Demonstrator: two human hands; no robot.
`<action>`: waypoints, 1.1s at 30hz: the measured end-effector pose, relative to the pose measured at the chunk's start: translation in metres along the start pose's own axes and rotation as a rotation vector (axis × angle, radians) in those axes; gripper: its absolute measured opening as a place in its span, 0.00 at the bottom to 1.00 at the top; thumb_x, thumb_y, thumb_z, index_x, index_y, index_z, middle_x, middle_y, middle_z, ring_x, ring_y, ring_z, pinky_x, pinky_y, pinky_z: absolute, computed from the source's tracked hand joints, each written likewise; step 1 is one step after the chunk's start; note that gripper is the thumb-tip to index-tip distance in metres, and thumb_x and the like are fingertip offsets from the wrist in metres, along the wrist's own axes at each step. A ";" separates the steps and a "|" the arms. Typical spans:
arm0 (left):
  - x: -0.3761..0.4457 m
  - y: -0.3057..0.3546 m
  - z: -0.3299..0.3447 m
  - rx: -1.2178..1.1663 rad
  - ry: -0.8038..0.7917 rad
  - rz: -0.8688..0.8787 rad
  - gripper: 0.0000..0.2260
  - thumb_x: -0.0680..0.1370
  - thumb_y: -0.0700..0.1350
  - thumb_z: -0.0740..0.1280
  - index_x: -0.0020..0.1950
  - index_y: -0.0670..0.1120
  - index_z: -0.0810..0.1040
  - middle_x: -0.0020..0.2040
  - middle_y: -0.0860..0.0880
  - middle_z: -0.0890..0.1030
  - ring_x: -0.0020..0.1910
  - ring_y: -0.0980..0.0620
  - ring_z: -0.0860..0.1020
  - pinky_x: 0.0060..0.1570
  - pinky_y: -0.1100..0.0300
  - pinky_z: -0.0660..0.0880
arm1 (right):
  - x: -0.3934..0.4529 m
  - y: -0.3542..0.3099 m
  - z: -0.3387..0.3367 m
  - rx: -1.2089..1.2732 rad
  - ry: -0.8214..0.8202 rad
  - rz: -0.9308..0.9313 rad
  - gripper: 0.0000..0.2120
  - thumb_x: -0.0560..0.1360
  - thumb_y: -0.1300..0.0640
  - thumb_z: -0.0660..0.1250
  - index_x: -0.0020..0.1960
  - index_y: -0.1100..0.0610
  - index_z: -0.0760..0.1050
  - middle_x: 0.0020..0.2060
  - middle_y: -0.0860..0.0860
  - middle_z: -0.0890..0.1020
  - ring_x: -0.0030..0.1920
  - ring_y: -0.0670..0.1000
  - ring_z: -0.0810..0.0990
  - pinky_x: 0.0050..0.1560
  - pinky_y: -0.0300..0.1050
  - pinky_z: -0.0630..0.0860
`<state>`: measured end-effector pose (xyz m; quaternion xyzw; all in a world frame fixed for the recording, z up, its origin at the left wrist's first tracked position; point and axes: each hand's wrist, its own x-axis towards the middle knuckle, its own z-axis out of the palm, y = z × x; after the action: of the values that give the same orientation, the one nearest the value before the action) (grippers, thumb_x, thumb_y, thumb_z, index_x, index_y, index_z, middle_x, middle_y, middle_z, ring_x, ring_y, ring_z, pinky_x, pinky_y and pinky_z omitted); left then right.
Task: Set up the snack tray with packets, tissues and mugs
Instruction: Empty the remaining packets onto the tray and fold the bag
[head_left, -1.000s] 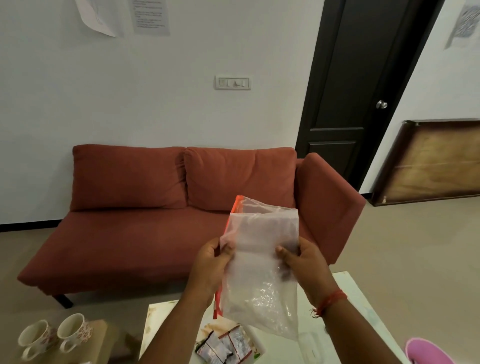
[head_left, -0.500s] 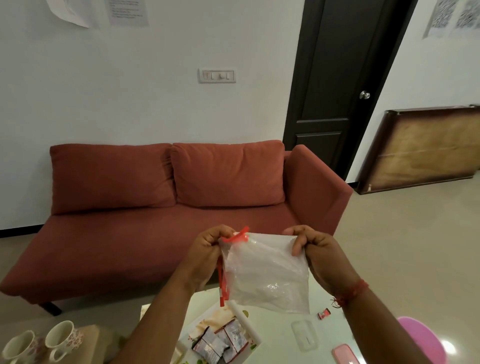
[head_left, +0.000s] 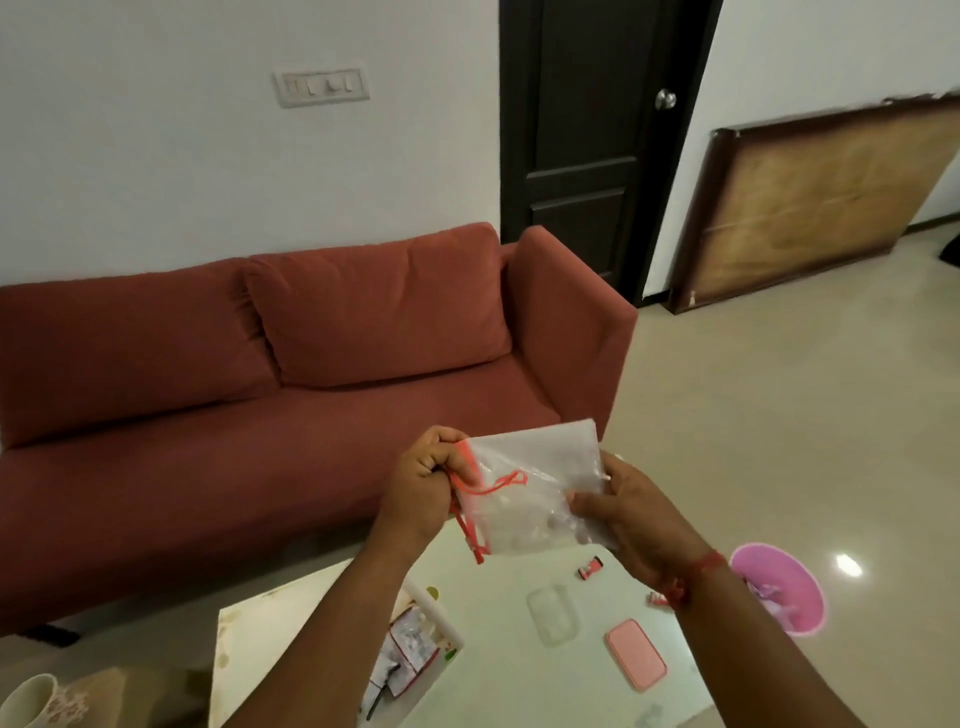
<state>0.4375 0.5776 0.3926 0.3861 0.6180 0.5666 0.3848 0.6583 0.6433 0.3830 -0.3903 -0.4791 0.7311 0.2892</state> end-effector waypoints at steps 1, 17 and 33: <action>0.007 -0.008 0.019 -0.023 0.022 -0.043 0.22 0.65 0.21 0.54 0.30 0.46 0.77 0.39 0.55 0.80 0.37 0.50 0.76 0.35 0.54 0.76 | 0.006 0.000 -0.021 0.000 0.034 -0.007 0.20 0.74 0.72 0.67 0.65 0.61 0.74 0.54 0.63 0.84 0.45 0.60 0.83 0.34 0.45 0.77; 0.090 -0.200 0.373 0.309 -0.163 -0.657 0.27 0.80 0.42 0.66 0.76 0.56 0.62 0.75 0.50 0.67 0.71 0.50 0.68 0.61 0.58 0.66 | 0.109 0.153 -0.437 -0.104 0.654 0.267 0.16 0.79 0.65 0.63 0.65 0.55 0.71 0.55 0.56 0.82 0.54 0.60 0.82 0.51 0.50 0.79; 0.093 -0.375 0.412 0.390 -0.008 -0.823 0.13 0.81 0.35 0.61 0.63 0.47 0.74 0.64 0.46 0.76 0.57 0.45 0.79 0.62 0.47 0.74 | 0.201 0.384 -0.643 -0.427 0.887 0.664 0.27 0.77 0.69 0.56 0.75 0.56 0.61 0.57 0.58 0.78 0.59 0.62 0.77 0.61 0.62 0.77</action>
<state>0.7605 0.8065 -0.0104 0.1757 0.8137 0.2380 0.5003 1.0787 0.9652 -0.1831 -0.8371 -0.3013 0.4369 0.1328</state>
